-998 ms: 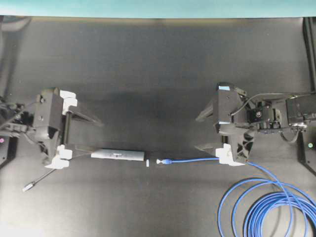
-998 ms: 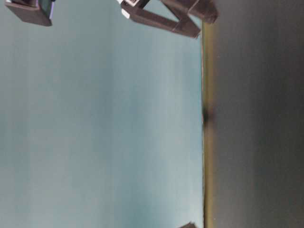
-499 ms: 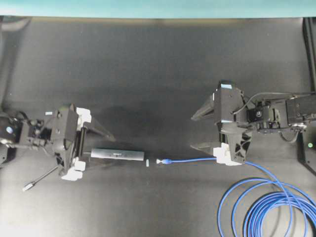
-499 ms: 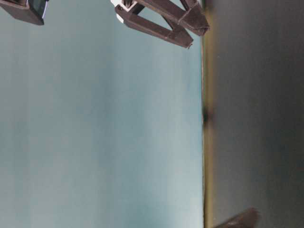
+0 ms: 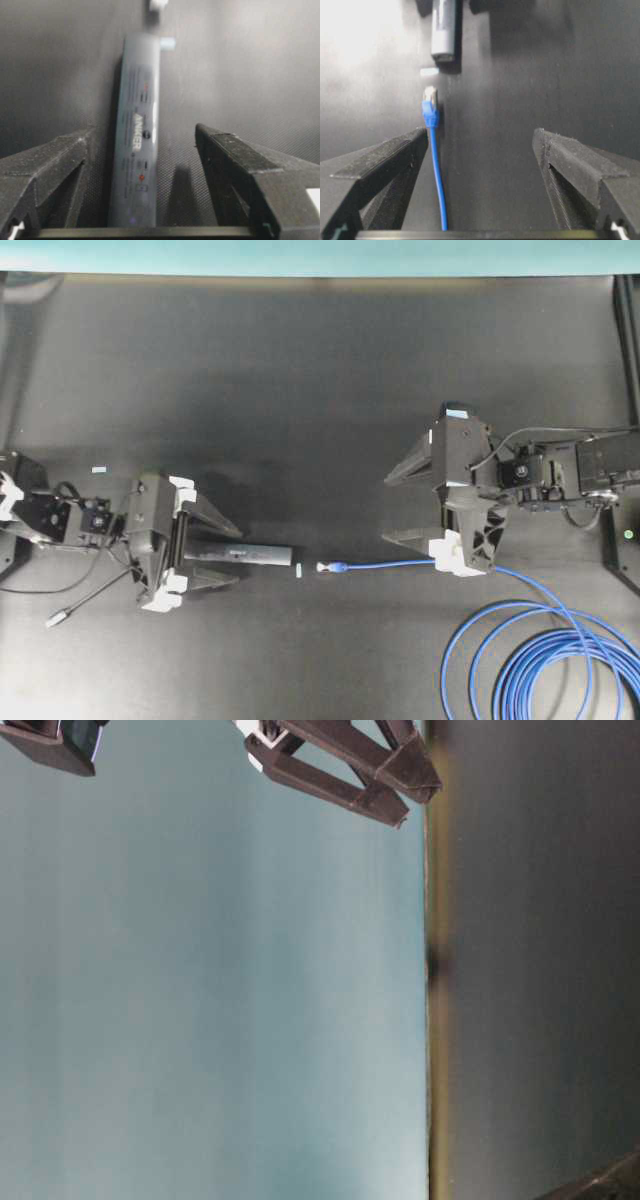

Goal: Insert the LAN cable into the hub.
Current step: 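Grasp the grey hub with the left gripper and the blue cable with the right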

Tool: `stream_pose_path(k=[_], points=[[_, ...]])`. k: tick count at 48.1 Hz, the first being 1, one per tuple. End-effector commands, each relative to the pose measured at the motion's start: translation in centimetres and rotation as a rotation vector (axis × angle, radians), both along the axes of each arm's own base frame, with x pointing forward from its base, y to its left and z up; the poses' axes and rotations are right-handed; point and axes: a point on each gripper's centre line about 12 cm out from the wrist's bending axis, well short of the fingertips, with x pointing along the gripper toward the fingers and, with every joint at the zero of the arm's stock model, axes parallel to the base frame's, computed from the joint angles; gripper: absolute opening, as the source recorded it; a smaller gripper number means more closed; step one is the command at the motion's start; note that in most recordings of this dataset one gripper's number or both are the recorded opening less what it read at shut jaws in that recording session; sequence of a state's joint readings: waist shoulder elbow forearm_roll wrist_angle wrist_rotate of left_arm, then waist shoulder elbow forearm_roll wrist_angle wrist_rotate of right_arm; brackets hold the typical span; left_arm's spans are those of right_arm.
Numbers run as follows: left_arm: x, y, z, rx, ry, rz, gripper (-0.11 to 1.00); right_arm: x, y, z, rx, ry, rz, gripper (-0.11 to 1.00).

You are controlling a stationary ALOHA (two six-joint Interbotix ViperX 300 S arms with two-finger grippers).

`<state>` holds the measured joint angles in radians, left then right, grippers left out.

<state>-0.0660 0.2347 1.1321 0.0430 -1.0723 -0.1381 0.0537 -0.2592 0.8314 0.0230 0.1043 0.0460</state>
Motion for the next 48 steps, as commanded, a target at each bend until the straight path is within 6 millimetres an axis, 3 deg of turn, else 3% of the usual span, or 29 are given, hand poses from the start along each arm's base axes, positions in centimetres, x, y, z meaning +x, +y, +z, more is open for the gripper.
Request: stream_pose_path(k=[1,14,24,35,48], points=[[0.2,-0.1,0.0,-0.001,-0.012,-0.005,0.74,0.4,0.1,0.5,0.01,-0.021,-0.004,0.81],[0.3,-0.1,-0.6,0.008,0.01,-0.008,0.68,0.5,0.3,0.5,0.015,-0.021,-0.002,0.81],[0.4,-0.2,-0.6,0.034,0.012,-0.016,0.28,0.4,0.5,0.4,0.015,-0.018,0.005,0.81],[1.3,0.0,2.0,0.042,-0.021,-0.012,0.28,0.5,1.0,0.1,0.016,-0.036,0.018,0.81],[1.8,0.5,5.9,0.067,0.054,0.006,0.28,1.7,2.1,-2.4,0.012,-0.039,0.048,0.81]])
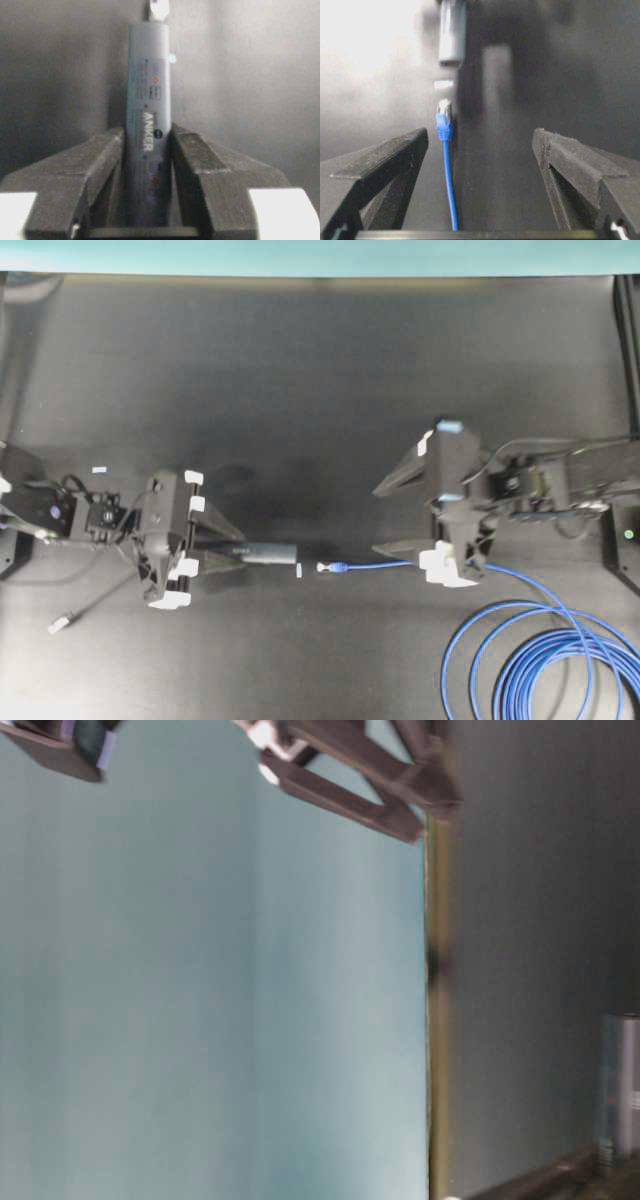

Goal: Insert the LAN cable into the hub.
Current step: 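Grasp the grey hub with the left gripper and the blue cable with the right, then lift both and bring the cable plug toward the hub's end port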

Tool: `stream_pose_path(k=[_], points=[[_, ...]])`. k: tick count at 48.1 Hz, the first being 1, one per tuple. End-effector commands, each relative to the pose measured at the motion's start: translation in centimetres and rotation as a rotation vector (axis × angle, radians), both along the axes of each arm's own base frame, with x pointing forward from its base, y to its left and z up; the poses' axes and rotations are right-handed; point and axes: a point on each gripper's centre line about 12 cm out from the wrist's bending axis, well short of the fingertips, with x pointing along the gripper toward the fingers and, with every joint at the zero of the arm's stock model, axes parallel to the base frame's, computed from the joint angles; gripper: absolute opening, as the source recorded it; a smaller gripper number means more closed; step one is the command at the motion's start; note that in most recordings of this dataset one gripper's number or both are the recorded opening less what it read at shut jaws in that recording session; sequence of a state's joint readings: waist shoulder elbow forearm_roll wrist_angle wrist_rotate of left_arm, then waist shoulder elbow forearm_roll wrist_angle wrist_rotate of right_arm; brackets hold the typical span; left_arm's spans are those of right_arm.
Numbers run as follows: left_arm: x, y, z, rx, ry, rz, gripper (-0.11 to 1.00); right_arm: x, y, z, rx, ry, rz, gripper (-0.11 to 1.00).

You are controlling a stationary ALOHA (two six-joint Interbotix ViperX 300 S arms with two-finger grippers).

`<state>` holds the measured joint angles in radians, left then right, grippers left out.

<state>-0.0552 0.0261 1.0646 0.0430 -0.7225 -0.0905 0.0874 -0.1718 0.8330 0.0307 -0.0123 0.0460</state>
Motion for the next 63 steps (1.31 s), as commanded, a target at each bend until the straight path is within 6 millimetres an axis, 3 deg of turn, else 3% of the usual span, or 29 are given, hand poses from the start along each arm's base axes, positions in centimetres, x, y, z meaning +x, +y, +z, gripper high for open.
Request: stream_pose_path(k=[1,15,41,48,57,63], points=[[0.3,0.2,2.2,0.005,-0.011,0.007,0.28,0.7,1.1,-0.9,0.005,-0.009,0.026,0.81],[-0.9,0.6,5.5,0.01,-0.004,0.019,0.28,1.9,2.7,-5.5,-0.004,0.047,0.063,0.79],[-1.5,0.3,6.8,-0.006,0.0,0.016,0.28,4.0,3.2,-10.9,-0.013,0.121,0.066,0.76],[-1.6,0.1,6.7,-0.005,0.01,0.01,0.28,3.8,3.4,-11.3,-0.015,0.144,0.07,0.59],[-1.6,0.1,6.7,-0.004,0.02,0.009,0.28,3.3,3.5,-11.6,0.008,0.193,0.045,0.13],[-1.6,0.1,6.7,-0.004,0.019,0.009,0.28,2.9,3.5,-11.7,0.042,0.205,0.014,0.13]])
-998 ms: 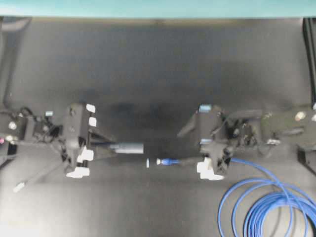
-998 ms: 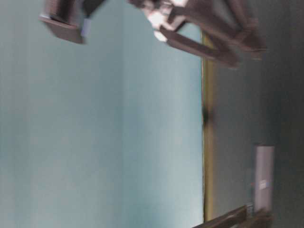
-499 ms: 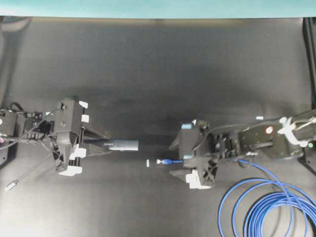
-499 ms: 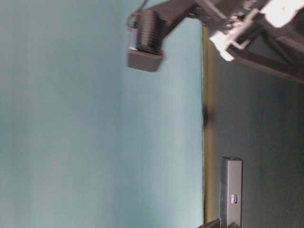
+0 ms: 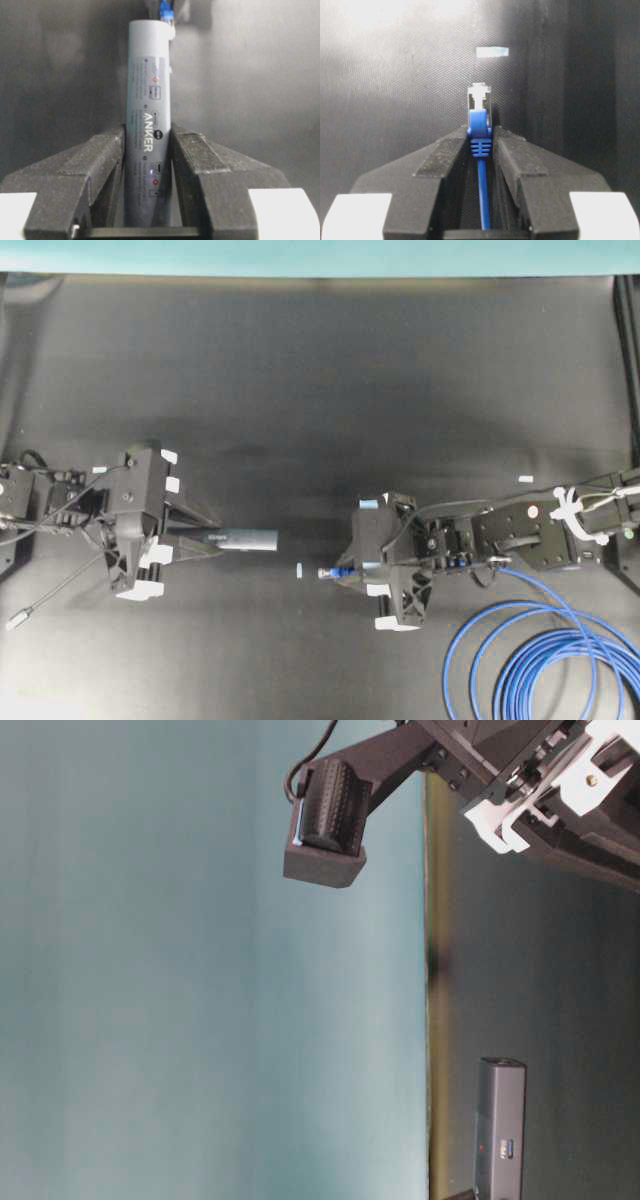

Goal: Insert the LAN cable into the hub.
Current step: 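Lift both and bring the cable plug toward the hub's end port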

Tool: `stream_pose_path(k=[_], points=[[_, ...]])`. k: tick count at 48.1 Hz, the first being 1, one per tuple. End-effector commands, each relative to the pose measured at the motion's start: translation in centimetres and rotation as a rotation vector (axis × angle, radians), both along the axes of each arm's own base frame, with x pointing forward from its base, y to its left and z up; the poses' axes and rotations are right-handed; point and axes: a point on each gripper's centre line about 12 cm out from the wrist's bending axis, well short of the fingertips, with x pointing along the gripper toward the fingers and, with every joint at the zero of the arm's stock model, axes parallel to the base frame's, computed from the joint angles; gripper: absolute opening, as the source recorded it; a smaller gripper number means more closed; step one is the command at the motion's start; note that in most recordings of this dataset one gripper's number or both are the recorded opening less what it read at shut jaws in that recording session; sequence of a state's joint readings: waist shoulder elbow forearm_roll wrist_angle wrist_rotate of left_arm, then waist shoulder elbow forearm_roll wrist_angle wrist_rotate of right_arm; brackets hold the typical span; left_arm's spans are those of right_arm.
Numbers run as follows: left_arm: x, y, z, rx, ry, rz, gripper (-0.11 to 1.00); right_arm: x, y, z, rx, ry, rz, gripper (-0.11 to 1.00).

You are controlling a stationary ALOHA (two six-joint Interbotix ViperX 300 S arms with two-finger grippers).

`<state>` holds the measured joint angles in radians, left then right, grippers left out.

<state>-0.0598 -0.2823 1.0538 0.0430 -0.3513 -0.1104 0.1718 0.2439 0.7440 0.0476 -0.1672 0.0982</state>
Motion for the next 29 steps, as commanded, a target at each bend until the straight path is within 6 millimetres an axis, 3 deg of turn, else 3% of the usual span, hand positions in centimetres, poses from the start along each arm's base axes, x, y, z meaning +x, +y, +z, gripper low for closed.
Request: stream_pose_path(k=[1,7,17,29], points=[[0.4,-0.1,1.1,-0.002,-0.037,-0.005,0.28,-0.5,0.1,-0.7,0.022,0.03,-0.025,0.13],[0.8,-0.2,1.7,0.007,-0.041,-0.009,0.28,-0.4,0.0,0.3,0.041,0.005,-0.042,0.13],[1.9,-0.4,2.5,0.048,0.05,-0.026,0.28,0.4,-0.3,4.0,0.061,-0.088,-0.053,0.13],[2.7,-0.4,2.2,0.083,0.095,-0.04,0.28,1.4,-0.8,7.0,0.072,-0.157,-0.068,0.13]])
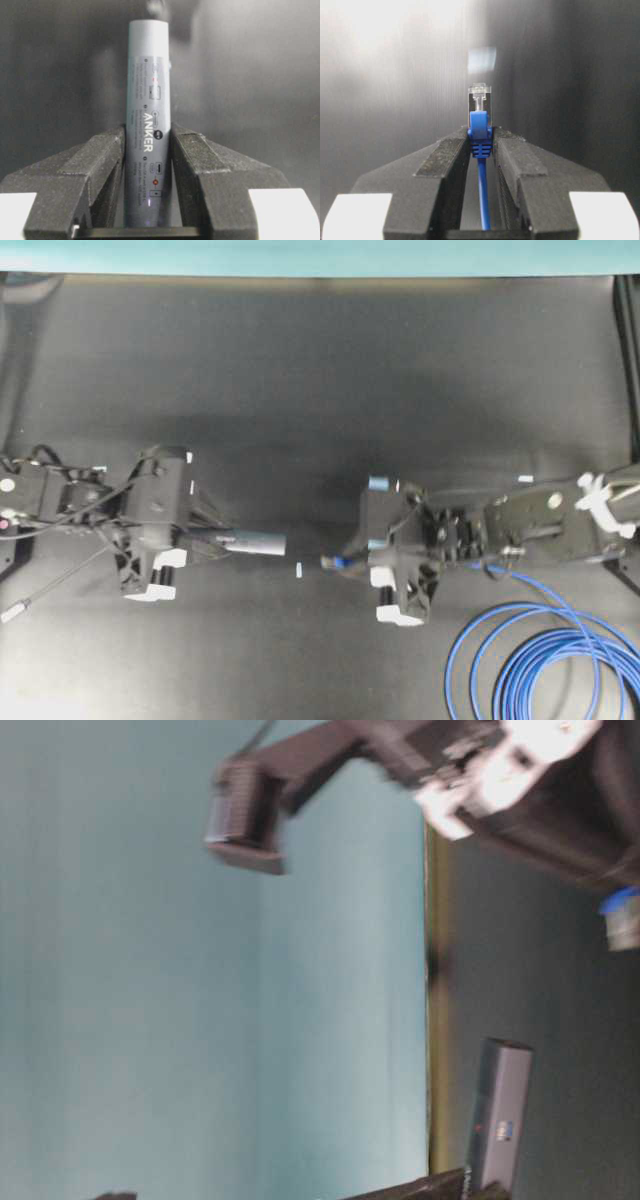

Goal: Insert the LAN cable into the hub.
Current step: 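Lift both and bring the cable plug toward the hub's end port, then push the right gripper's plug into the hub port held by left gripper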

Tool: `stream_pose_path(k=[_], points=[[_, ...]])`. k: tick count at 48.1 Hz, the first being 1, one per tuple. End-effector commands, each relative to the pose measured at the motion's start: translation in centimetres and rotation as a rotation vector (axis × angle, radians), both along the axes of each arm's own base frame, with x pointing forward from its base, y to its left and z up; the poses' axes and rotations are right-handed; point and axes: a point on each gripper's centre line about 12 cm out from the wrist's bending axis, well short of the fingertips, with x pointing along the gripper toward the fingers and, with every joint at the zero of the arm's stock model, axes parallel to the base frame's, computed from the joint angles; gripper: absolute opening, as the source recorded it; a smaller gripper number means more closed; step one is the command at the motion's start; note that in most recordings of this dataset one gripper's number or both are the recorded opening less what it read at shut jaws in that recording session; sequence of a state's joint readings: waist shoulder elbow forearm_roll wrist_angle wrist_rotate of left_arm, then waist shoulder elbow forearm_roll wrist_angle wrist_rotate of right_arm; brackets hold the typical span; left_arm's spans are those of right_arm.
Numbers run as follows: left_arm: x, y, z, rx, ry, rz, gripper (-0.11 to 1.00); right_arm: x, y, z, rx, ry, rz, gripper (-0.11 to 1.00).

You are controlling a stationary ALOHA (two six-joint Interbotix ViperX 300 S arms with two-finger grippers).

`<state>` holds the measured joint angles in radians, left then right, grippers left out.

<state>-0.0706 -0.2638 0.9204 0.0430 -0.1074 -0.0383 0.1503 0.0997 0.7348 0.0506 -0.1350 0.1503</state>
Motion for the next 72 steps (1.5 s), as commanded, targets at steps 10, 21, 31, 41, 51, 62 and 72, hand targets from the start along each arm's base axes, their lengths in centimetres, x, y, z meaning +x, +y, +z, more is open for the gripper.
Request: stream_pose_path(k=[10,21,31,41,51,62,72], points=[[0.9,-0.1,0.9,0.005,-0.025,-0.006,0.28,1.7,-0.2,2.3,0.014,-0.068,-0.014,0.13],[1.1,-0.1,0.5,0.006,-0.01,-0.004,0.28,2.5,-0.1,2.8,0.016,-0.083,-0.015,0.13],[1.3,-0.1,0.4,0.007,-0.005,-0.005,0.28,2.7,-0.1,3.0,0.018,-0.087,-0.016,0.13],[1.5,-0.1,0.4,0.01,-0.007,-0.005,0.28,2.7,-0.3,2.8,0.015,-0.078,-0.019,0.13],[1.5,-0.1,0.4,0.01,-0.005,-0.005,0.28,2.8,-0.4,2.9,0.016,-0.083,-0.022,0.13],[1.8,0.1,0.3,0.012,-0.002,-0.001,0.28,3.1,-0.3,3.1,0.017,-0.091,-0.022,0.13],[2.2,0.3,0.4,0.015,-0.009,0.004,0.28,3.3,-0.2,3.2,0.016,-0.089,-0.018,0.13]])
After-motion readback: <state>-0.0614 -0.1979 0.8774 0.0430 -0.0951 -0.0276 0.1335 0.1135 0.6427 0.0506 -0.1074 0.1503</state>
